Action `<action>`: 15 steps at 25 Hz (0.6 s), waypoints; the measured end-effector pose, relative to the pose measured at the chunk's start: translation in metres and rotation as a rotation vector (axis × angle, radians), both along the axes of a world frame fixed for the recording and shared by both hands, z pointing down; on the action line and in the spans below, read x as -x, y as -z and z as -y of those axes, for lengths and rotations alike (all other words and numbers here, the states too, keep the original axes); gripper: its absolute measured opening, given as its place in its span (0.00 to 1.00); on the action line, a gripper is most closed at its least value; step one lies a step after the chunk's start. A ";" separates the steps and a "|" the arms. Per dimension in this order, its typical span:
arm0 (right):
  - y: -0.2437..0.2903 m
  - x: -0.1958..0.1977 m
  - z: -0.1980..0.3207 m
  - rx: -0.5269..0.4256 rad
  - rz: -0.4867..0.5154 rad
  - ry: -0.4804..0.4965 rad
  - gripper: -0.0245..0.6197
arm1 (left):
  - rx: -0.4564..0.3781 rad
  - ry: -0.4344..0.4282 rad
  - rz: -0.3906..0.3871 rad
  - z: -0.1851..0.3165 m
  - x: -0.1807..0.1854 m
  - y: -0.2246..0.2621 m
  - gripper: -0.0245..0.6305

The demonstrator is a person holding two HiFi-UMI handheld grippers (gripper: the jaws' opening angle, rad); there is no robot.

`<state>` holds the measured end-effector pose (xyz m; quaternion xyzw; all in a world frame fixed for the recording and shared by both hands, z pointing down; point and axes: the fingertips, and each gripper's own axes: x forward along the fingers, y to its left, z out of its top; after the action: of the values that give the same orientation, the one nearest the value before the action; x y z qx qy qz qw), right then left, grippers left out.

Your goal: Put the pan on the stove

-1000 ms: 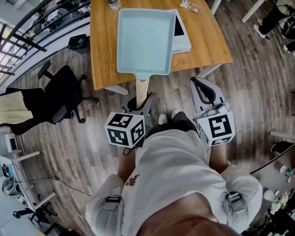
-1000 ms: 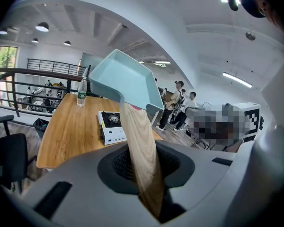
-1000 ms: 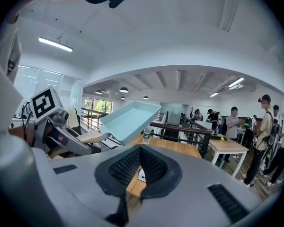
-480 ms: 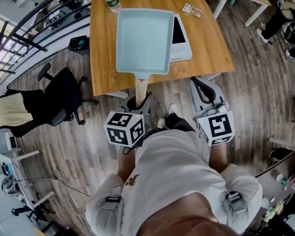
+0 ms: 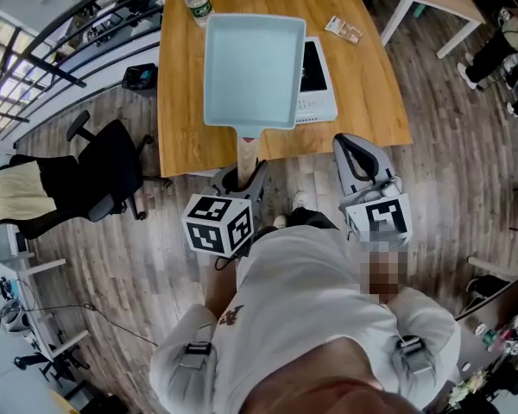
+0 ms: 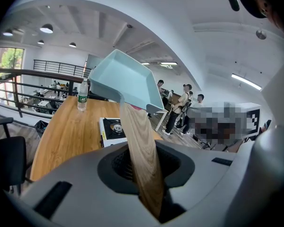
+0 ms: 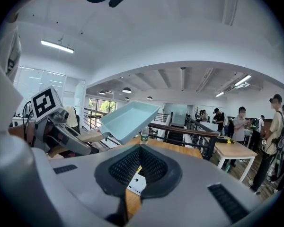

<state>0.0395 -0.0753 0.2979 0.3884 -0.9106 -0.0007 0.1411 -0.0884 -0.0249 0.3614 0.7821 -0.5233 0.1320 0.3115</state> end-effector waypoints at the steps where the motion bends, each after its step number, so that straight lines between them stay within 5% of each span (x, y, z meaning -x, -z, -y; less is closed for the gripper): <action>1: 0.000 -0.001 0.005 0.001 0.001 0.003 0.07 | 0.001 0.005 0.002 0.004 -0.001 0.000 0.17; 15: 0.002 -0.020 0.054 0.002 0.007 0.060 0.07 | 0.006 0.057 0.020 0.045 -0.020 0.004 0.17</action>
<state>0.0593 -0.1288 0.2959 0.3609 -0.9224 -0.0028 0.1379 -0.0680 -0.0698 0.3577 0.7645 -0.5481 0.1325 0.3124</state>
